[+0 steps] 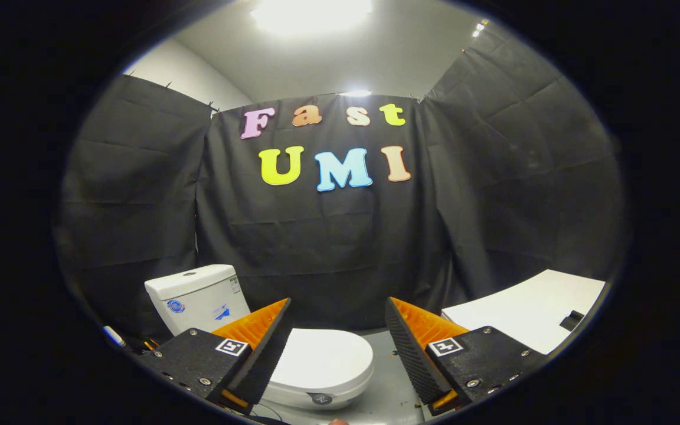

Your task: Open the toilet lid.

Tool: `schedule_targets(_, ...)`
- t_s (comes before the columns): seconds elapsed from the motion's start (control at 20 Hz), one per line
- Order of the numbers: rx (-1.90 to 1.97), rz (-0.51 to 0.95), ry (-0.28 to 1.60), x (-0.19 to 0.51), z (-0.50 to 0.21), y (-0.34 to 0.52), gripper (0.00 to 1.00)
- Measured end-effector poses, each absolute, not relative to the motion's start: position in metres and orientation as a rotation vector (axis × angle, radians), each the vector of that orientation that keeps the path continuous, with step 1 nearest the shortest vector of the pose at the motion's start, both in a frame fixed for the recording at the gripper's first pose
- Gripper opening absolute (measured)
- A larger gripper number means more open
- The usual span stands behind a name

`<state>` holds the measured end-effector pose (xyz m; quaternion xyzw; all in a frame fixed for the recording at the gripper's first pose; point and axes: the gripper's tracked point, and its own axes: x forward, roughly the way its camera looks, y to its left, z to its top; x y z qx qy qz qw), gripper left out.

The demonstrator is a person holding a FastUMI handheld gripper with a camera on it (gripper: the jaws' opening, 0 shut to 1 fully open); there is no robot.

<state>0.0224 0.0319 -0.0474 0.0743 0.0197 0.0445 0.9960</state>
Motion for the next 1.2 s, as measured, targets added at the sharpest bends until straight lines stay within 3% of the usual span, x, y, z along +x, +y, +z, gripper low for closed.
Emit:
schedule_targets(0.5, 0.414, 0.143, 0.151, 0.039, -0.113, 0.081, 0.95)
schedule_targets(1.2, 0.668, 0.095, 0.388, 0.060, -0.250, 0.113, 0.96)
